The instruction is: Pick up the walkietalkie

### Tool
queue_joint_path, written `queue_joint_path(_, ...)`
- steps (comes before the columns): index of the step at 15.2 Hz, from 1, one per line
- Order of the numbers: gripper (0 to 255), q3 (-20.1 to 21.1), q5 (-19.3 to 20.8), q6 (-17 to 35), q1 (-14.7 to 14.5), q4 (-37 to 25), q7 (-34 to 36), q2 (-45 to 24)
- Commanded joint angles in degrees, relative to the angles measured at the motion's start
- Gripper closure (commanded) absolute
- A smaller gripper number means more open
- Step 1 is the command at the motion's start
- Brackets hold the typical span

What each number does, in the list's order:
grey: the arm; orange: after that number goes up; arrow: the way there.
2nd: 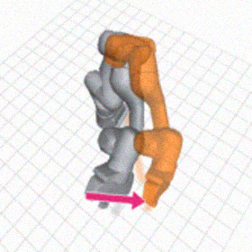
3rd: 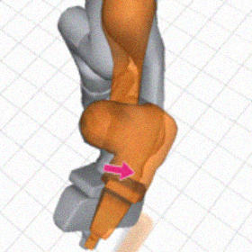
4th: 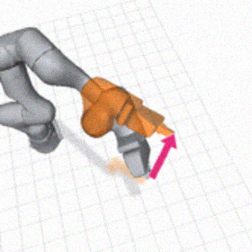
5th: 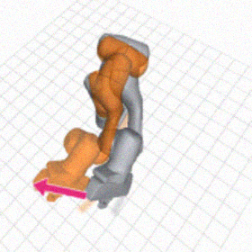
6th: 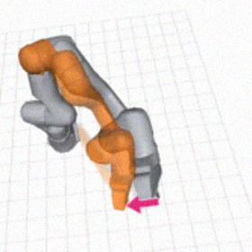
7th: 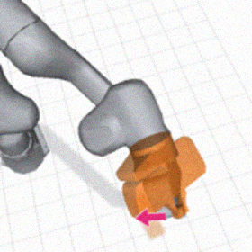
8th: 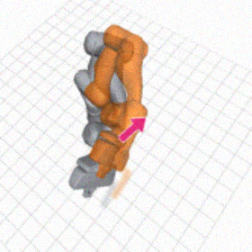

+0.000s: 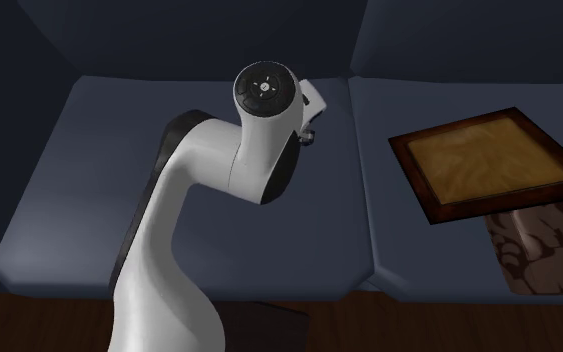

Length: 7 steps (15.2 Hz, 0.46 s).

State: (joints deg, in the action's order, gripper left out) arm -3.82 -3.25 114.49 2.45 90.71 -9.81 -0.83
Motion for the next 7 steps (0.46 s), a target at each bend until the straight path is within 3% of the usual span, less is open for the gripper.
queue_joint_path(1, 255, 0.01, 0.03, -1.91, -0.01, -2.25, 0.13, -0.35)
queue_joint_path(7, 255, -0.04, -0.01, -5.47, 0.04, -6.91, 0.25, -1.45)
